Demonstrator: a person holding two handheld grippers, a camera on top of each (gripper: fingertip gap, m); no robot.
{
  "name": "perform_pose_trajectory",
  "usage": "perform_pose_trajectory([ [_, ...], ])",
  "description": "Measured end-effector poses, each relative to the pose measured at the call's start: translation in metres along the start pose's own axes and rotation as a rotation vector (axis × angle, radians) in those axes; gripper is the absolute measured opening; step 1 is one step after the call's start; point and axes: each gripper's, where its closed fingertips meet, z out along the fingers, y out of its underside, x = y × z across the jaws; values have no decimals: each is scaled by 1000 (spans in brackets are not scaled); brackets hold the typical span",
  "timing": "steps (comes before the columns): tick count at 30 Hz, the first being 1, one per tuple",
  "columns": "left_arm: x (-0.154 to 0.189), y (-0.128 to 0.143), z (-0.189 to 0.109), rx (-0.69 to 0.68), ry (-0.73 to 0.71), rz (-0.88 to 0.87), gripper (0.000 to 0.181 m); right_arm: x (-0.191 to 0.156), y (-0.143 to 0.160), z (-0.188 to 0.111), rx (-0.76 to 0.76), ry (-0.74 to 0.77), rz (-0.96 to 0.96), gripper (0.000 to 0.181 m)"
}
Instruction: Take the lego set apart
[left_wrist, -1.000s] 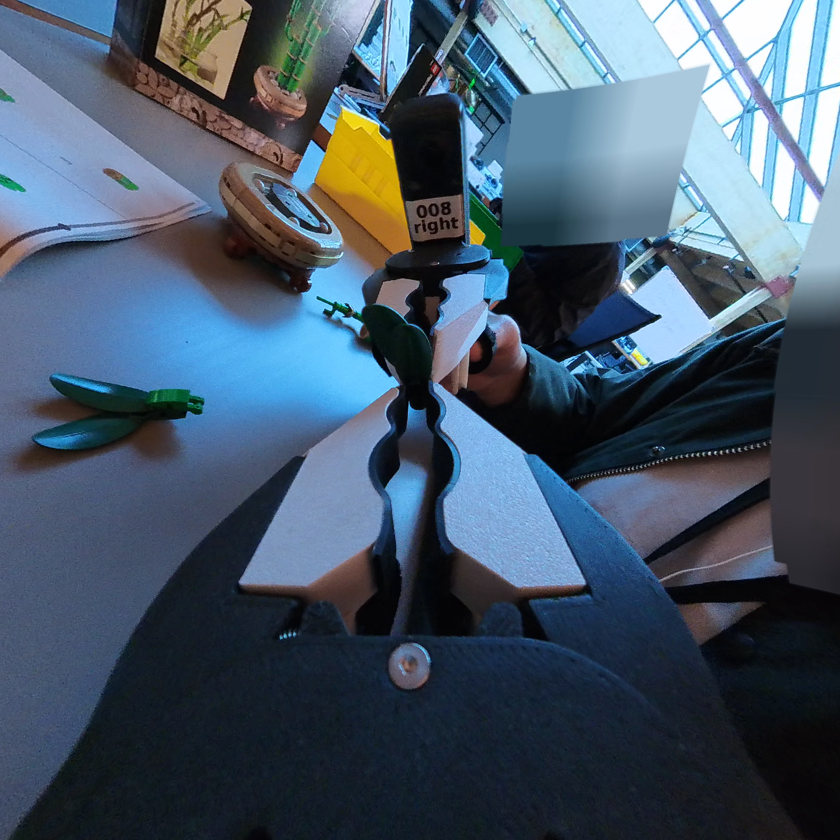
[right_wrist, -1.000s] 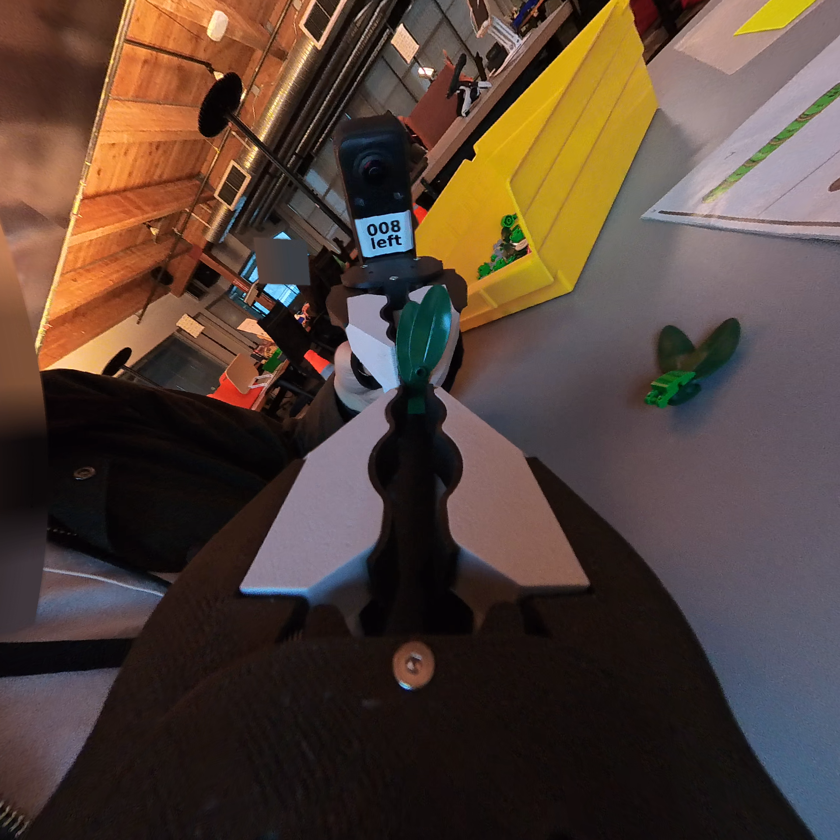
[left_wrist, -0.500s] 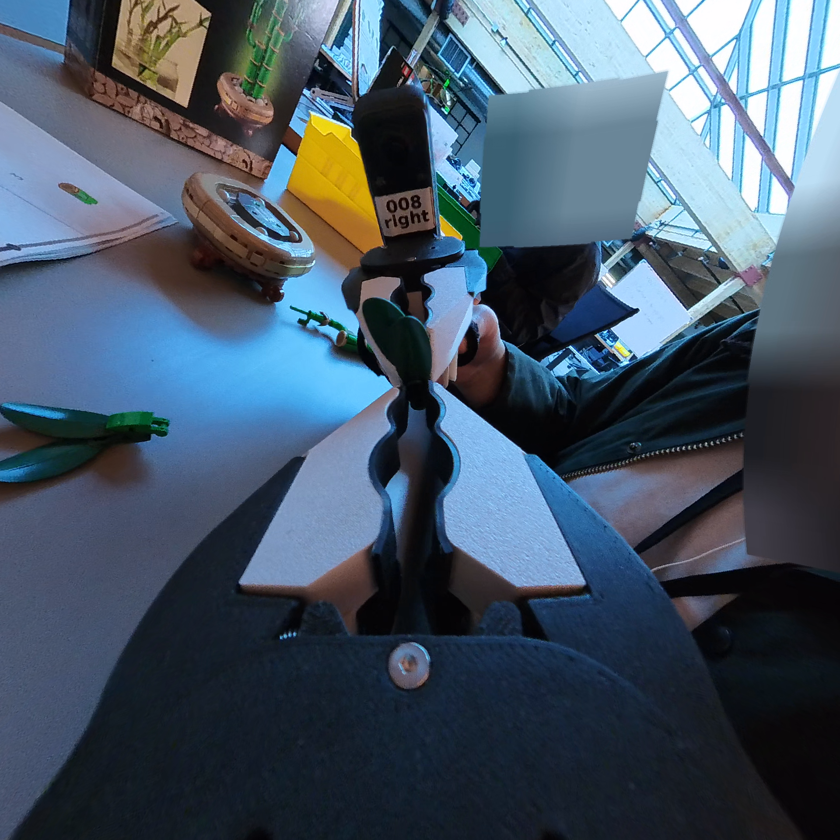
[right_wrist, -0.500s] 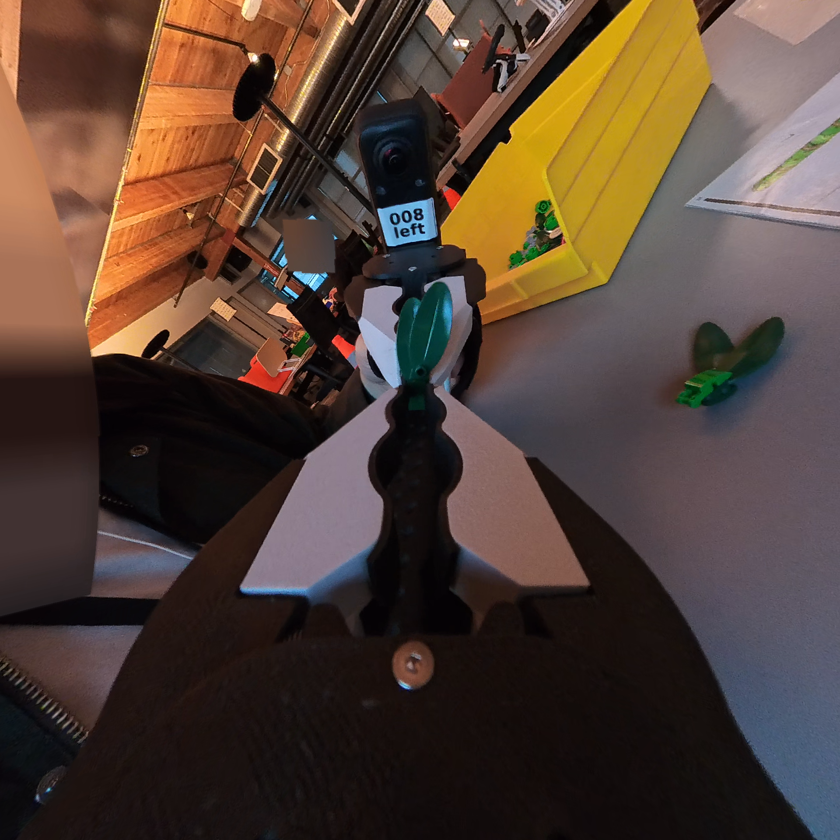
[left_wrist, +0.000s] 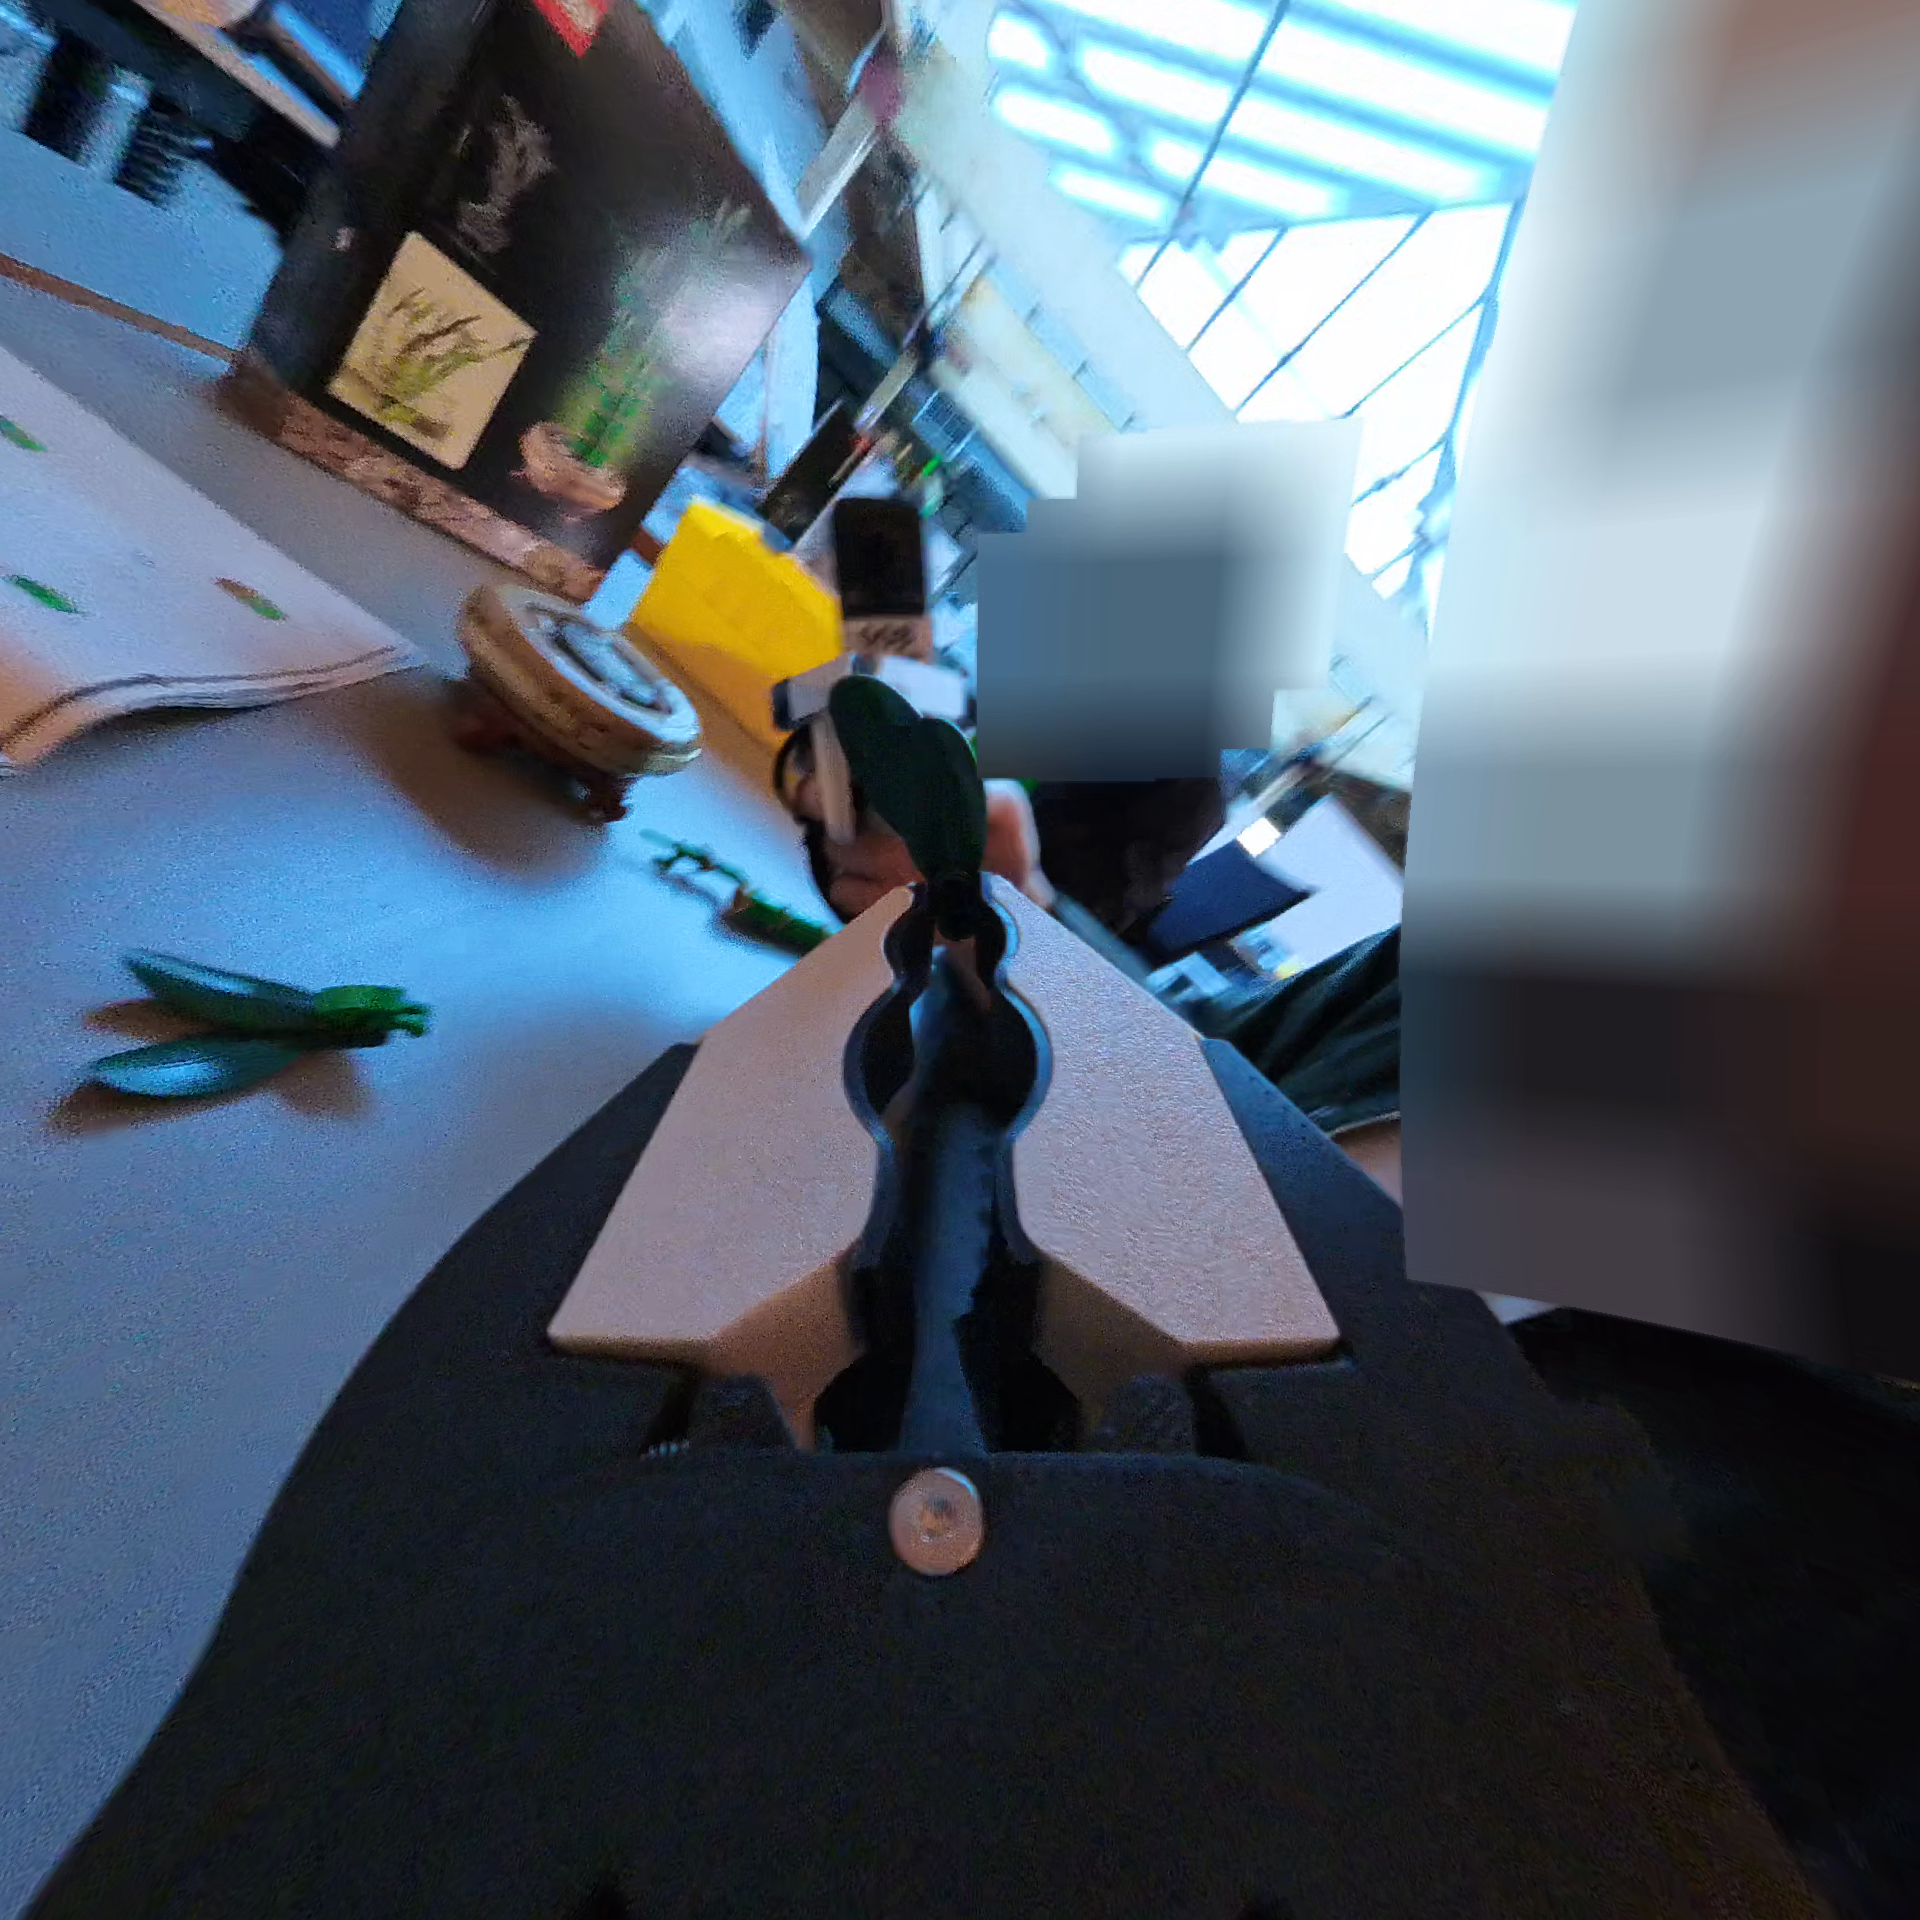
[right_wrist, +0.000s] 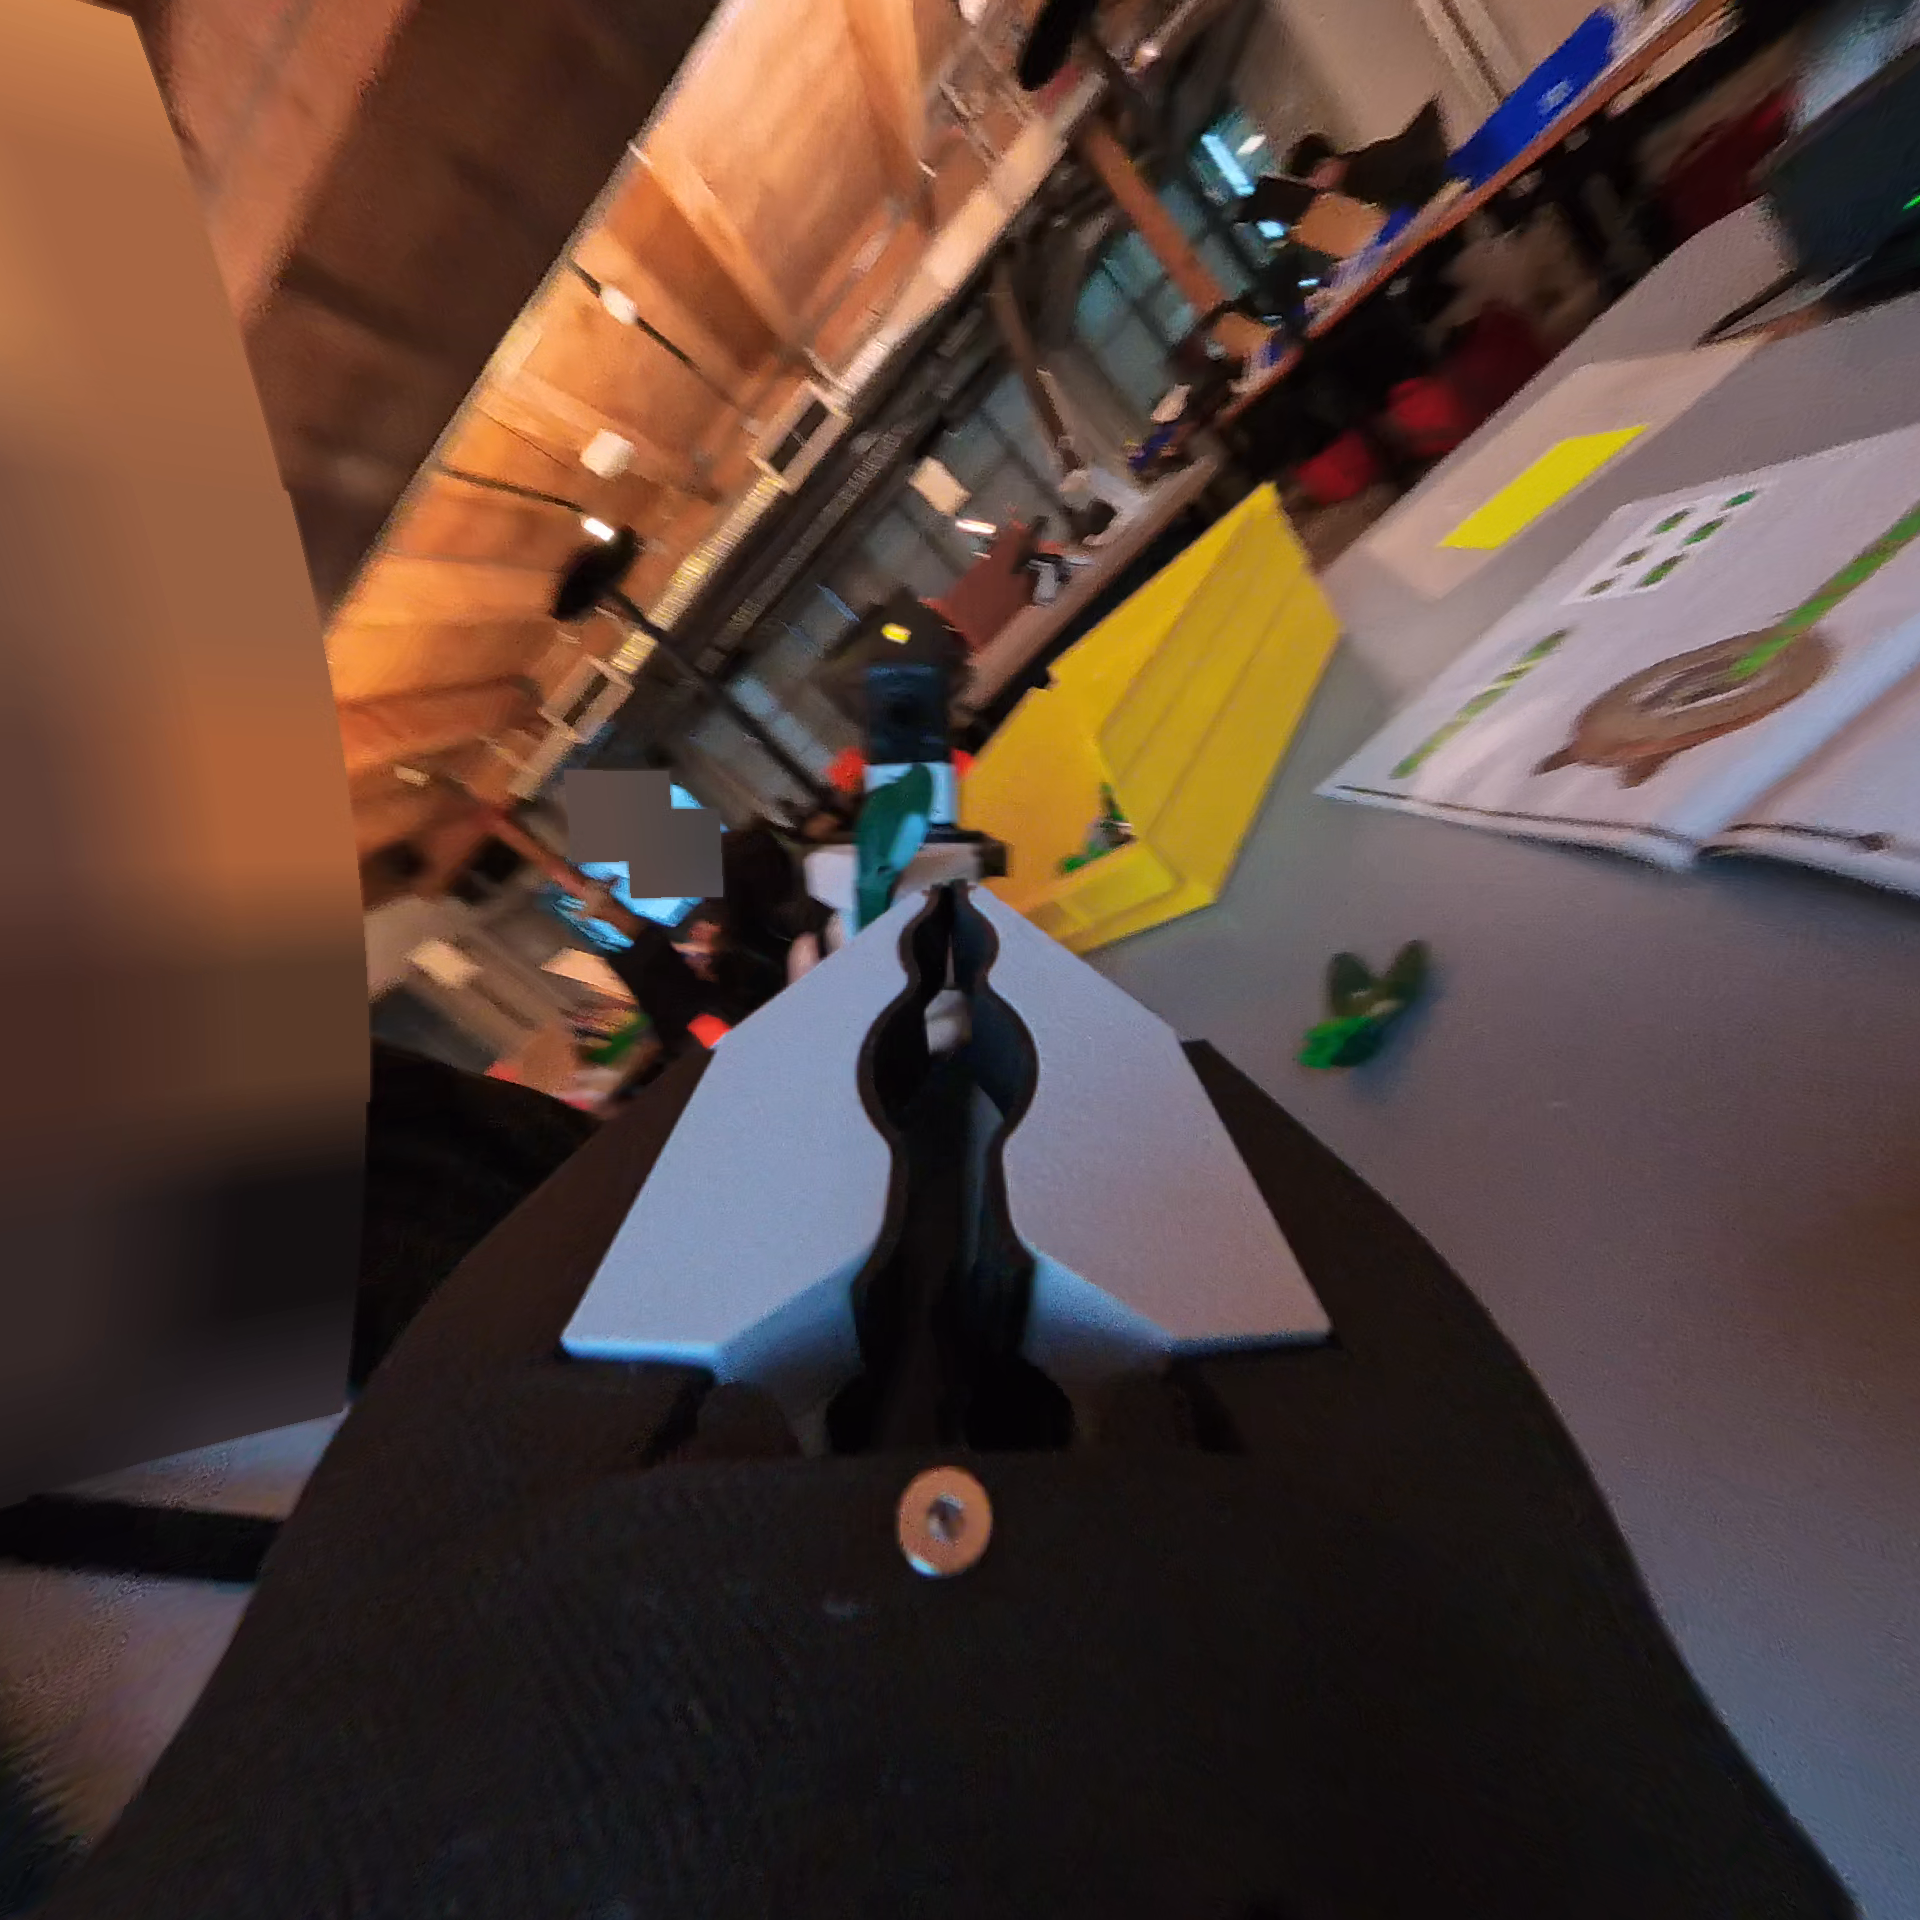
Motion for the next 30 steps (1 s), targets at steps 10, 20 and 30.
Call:
perform_pose_trajectory([
  [10,-11,18,17,-95,-92,83,5,-13,49,48,-160,-52,1,23],
  [20,-9,26,26,-137,-87,85,5,-18,56,52,-180,-96,67,8],
  [30,-11,26,25,-136,-101,82,5,-16,57,51,-193,-93,78,7],
])
